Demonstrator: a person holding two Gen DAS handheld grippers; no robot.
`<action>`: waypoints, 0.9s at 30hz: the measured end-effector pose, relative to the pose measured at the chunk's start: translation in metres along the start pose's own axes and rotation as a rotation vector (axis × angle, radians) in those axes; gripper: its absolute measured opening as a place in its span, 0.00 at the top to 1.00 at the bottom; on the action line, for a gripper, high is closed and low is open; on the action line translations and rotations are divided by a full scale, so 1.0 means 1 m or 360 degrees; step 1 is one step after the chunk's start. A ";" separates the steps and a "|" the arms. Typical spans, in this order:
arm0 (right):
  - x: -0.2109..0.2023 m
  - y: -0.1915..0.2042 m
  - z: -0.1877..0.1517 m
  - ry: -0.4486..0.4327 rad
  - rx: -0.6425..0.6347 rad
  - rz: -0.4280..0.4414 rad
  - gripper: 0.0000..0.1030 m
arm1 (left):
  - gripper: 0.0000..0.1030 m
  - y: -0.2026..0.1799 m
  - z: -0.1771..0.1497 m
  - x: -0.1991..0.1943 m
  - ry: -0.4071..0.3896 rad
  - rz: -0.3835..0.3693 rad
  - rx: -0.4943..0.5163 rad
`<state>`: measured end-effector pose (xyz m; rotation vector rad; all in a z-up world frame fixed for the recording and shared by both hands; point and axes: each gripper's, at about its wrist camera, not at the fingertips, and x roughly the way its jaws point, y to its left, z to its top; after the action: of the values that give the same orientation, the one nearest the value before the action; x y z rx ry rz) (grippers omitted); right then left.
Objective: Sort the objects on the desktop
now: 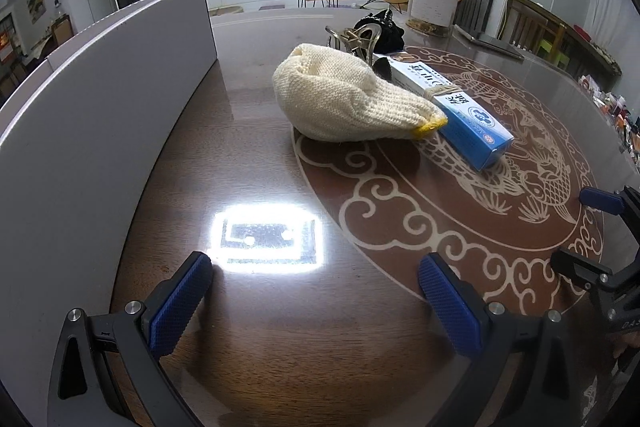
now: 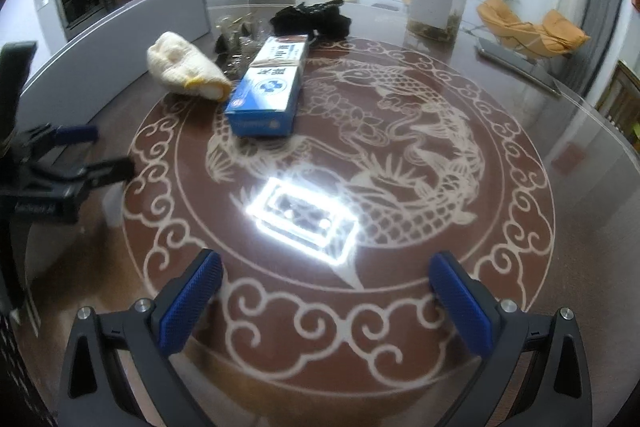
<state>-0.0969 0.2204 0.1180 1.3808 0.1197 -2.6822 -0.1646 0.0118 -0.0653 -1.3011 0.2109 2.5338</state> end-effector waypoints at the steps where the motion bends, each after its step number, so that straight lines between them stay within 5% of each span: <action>1: 0.000 0.000 0.000 -0.0001 0.0001 0.0001 0.00 | 0.00 0.000 0.000 0.000 0.0000 0.0000 0.0000; 27: -0.002 -0.001 0.000 0.0000 0.0002 0.0001 0.00 | 0.00 -0.001 0.001 -0.002 -0.0001 0.0003 0.0004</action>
<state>-0.0960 0.2211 0.1196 1.3811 0.1177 -2.6819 -0.1640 0.0121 -0.0636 -1.2998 0.2148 2.5347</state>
